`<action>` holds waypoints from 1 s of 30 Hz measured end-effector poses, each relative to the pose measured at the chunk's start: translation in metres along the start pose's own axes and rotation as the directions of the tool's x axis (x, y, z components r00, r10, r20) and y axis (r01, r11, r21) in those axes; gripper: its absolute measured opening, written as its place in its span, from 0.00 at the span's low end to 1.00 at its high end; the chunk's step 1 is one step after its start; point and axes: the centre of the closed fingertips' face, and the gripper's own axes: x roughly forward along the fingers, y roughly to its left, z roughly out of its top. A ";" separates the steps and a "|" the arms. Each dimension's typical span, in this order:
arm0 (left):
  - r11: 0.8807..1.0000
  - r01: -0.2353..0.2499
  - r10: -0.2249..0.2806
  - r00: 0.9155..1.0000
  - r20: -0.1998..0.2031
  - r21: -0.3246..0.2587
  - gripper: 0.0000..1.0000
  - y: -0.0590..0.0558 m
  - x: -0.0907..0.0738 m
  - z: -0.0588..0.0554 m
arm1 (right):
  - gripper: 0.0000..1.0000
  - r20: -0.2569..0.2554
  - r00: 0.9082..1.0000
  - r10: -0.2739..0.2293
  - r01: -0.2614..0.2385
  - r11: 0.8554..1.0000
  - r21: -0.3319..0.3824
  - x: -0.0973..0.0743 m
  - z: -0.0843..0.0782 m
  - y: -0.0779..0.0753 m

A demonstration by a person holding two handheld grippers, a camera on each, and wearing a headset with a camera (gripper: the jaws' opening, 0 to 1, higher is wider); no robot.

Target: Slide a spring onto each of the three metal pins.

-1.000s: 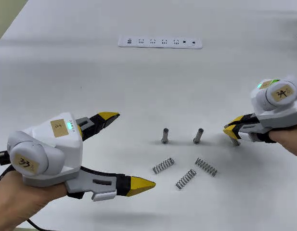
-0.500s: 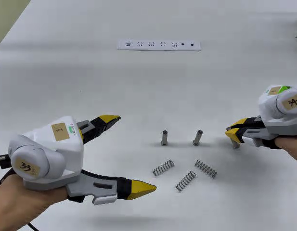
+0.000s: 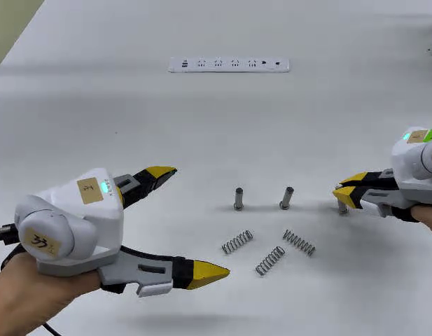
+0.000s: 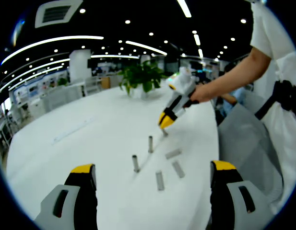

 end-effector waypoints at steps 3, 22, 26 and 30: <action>1.000 0.002 -0.002 1.000 -0.002 0.001 1.00 -0.001 0.000 0.000 | 0.09 0.023 1.000 -0.003 0.003 1.000 0.011 -0.003 -0.001 0.002; 1.000 0.018 -0.018 1.000 -0.006 0.006 1.00 -0.006 0.004 0.004 | 0.09 0.078 0.997 -0.015 0.012 0.999 0.043 -0.012 -0.001 0.010; 1.000 0.017 -0.017 1.000 -0.006 0.006 1.00 -0.006 0.005 0.004 | 0.09 0.080 0.997 -0.016 0.013 0.999 0.040 -0.012 -0.001 0.010; 1.000 0.020 -0.020 1.000 -0.007 0.006 1.00 -0.007 0.005 0.003 | 0.09 0.081 0.997 -0.017 0.014 0.999 0.037 -0.010 0.001 0.011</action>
